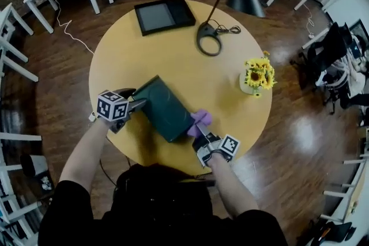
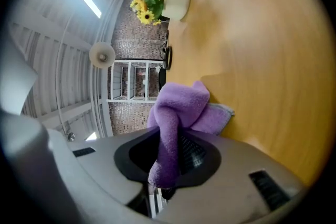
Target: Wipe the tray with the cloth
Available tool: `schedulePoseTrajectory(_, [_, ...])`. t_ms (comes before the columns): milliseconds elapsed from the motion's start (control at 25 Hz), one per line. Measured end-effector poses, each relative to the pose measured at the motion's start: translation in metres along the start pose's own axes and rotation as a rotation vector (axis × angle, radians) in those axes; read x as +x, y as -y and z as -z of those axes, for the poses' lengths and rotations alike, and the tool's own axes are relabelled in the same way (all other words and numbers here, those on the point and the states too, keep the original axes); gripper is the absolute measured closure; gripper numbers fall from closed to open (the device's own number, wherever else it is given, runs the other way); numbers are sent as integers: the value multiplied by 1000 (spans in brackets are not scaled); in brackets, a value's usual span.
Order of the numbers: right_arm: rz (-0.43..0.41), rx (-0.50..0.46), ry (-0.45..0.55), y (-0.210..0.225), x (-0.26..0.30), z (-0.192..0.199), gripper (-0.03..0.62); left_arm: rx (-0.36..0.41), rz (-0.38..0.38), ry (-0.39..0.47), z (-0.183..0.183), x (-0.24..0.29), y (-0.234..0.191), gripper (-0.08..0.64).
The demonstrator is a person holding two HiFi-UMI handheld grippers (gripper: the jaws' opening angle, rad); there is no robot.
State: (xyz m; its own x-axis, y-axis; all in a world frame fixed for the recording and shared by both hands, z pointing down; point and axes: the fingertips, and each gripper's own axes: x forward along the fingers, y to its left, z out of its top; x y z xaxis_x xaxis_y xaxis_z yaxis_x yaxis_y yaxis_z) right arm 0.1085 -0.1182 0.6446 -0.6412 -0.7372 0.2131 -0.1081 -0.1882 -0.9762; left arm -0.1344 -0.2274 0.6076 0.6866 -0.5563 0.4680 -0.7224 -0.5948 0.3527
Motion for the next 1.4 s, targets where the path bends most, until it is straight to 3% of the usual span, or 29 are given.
schedulePoseTrajectory(280, [33, -38, -31, -16, 58, -45, 518, -106, -117, 24, 34, -42, 14, 288])
schedulePoseTrajectory(520, [68, -181, -133, -36, 108, -80, 517, -279, -179, 124, 56, -59, 59, 285])
schedulePoseTrajectory(640, [90, -199, -191, -39, 121, -85, 517, -366, -201, 191, 72, -62, 91, 285])
schedulePoseTrajectory(840, [114, -341, -317, -37, 119, -74, 517, -443, -227, 264, 97, -73, 113, 318])
schedulePoseTrajectory(1120, [112, -292, -416, -18, 73, -57, 517, -439, -247, 258, 101, -72, 107, 333])
schedulePoseTrajectory(1240, [95, -278, -402, -12, 51, -50, 517, -448, -250, 266, 101, -74, 106, 341])
schedulePoseTrajectory(1400, [69, -187, -354, -5, 29, -43, 517, -460, -268, 285, 100, -75, 104, 341])
